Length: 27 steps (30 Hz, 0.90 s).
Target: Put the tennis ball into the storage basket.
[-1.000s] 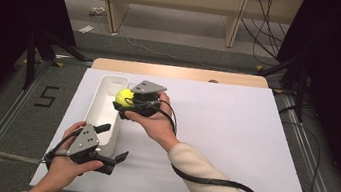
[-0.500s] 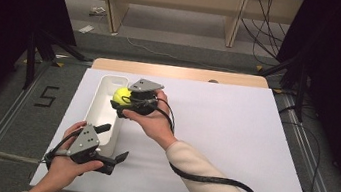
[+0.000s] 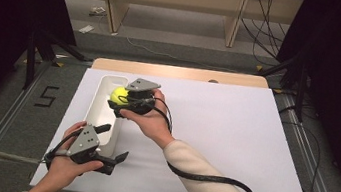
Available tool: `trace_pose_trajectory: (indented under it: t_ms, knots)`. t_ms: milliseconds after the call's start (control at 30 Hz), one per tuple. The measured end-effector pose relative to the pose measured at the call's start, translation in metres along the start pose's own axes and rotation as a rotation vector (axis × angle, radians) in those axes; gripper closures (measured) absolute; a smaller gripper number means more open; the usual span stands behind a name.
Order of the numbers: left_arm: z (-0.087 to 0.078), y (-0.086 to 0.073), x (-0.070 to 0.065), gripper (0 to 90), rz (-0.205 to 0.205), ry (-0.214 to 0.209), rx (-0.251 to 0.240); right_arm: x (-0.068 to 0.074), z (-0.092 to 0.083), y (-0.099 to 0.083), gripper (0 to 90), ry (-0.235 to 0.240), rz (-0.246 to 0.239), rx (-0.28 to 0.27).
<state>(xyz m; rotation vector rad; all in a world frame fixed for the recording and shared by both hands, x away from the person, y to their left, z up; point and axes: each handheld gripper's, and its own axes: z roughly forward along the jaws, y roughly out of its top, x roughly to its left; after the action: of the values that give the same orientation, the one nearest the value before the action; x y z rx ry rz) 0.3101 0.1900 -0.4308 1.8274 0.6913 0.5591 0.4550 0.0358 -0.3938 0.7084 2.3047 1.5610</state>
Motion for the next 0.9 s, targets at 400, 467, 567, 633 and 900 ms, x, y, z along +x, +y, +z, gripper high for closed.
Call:
trace_pose_trajectory:
  t_ms: [400, 467, 567, 633, 900]
  knots:
    - [0.0002, -0.0005, 0.0006, 0.0, -0.002, -0.003, 0.003, 0.0014, 0.0048, 0.0028, 26.0, 0.012, -0.012, 0.008]
    - [0.0002, -0.0006, 0.0007, 0.0, -0.002, -0.003, 0.004, 0.0015, 0.0056, 0.0033, 25.9, 0.014, -0.013, 0.011]
    - [0.0004, -0.0007, 0.0005, 0.0, -0.001, -0.003, 0.005, 0.0016, 0.0070, 0.0039, 25.9, 0.014, -0.011, 0.009]
    - [0.0005, -0.0007, 0.0004, 0.1, -0.001, -0.004, 0.005, 0.0019, 0.0074, 0.0041, 25.9, 0.015, -0.009, 0.012]
    - [0.0007, -0.0009, 0.0003, 0.1, -0.002, -0.009, 0.004, 0.0016, 0.0091, 0.0060, 26.0, 0.022, -0.010, 0.015]
